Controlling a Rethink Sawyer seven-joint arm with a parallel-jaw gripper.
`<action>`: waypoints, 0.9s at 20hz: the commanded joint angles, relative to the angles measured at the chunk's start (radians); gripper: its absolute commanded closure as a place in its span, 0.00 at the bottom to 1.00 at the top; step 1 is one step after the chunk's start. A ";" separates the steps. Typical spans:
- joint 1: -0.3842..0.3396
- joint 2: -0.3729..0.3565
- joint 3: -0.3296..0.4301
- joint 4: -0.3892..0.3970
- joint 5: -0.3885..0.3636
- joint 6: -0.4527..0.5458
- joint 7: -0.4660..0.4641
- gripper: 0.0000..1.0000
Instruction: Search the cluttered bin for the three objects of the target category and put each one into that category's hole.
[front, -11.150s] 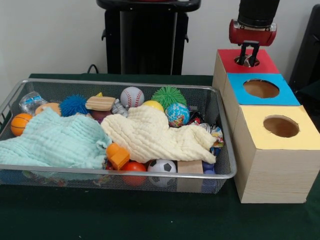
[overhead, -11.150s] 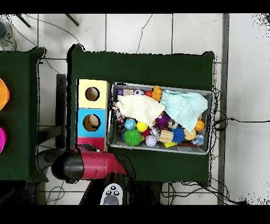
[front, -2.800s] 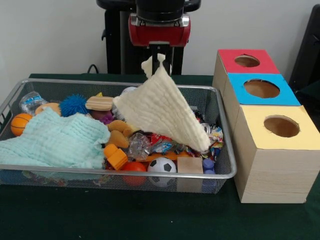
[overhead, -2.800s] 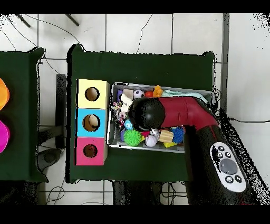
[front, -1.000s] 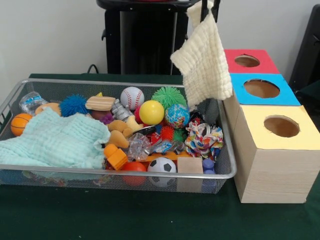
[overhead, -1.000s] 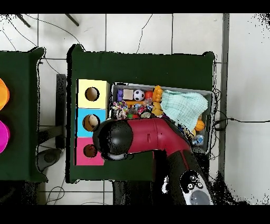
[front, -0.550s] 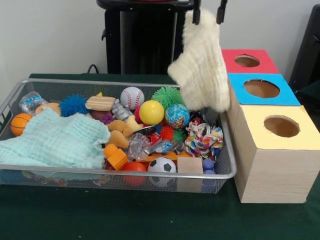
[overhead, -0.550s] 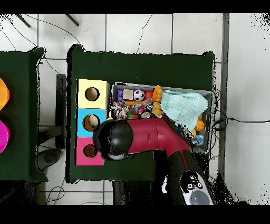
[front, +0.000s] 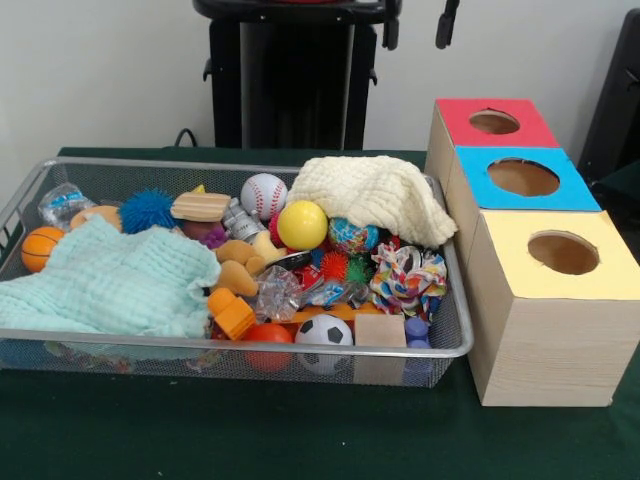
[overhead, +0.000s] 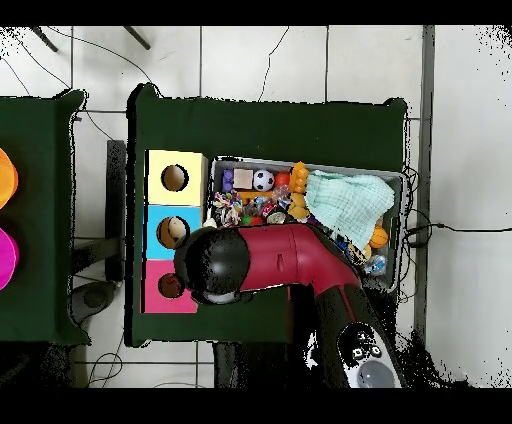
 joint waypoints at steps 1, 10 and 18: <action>-0.001 0.055 -0.035 -0.014 -0.042 0.008 0.059 0.00; -0.022 0.112 -0.038 -0.082 -0.147 -0.052 -0.001 0.00; -0.067 0.189 -0.023 -0.136 -0.231 -0.130 -0.057 0.00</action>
